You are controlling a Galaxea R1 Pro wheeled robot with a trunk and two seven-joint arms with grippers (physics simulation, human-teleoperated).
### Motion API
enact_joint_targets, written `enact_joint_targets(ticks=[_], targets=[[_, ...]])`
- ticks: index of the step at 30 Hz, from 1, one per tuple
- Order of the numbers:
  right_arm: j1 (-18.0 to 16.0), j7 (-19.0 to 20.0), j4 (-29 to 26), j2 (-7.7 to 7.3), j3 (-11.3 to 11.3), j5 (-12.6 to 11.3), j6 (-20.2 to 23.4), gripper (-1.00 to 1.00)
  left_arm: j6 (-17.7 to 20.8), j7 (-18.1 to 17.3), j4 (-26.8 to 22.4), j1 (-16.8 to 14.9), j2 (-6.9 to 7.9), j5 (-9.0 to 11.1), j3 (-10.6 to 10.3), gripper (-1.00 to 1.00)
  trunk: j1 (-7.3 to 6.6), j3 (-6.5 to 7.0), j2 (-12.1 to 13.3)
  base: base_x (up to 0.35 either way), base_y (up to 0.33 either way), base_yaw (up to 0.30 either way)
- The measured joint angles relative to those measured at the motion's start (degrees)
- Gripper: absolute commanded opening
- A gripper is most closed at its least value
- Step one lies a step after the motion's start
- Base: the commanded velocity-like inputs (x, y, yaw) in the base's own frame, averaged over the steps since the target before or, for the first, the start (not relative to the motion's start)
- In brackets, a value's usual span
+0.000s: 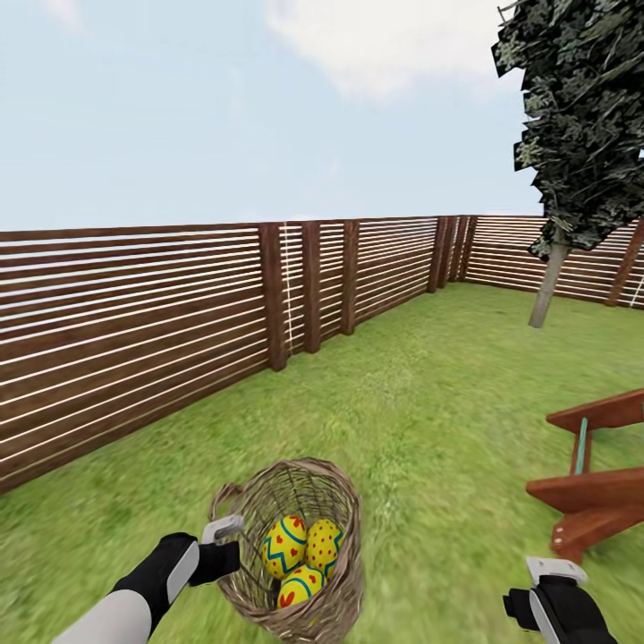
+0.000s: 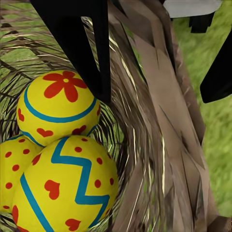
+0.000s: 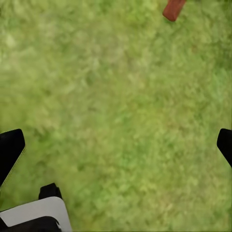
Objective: Take the three Easter eggs out of the wicker basket on the lawn in the garden, then place them on the lawn next to a single tree (choose any tree) so that all three eggs are next to the same tree and none are left in the basket.
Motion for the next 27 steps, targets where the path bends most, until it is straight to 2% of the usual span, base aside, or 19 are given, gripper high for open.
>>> enact_joint_targets(ticks=[19,27], targets=[[0.0,0.0,0.0,0.05,0.2,0.0,0.0,1.0,0.0,0.0,-0.1,0.0,0.08,0.0,0.0,-1.0,0.0,0.0,0.0,0.33,0.0,-0.001],[0.0,0.1,0.6,0.13,0.3,0.0,0.1,1.0,0.0,0.0,-0.1,0.0,0.07,0.1,0.0,-1.0,0.0,0.15,0.0,0.33,0.0,-0.18]])
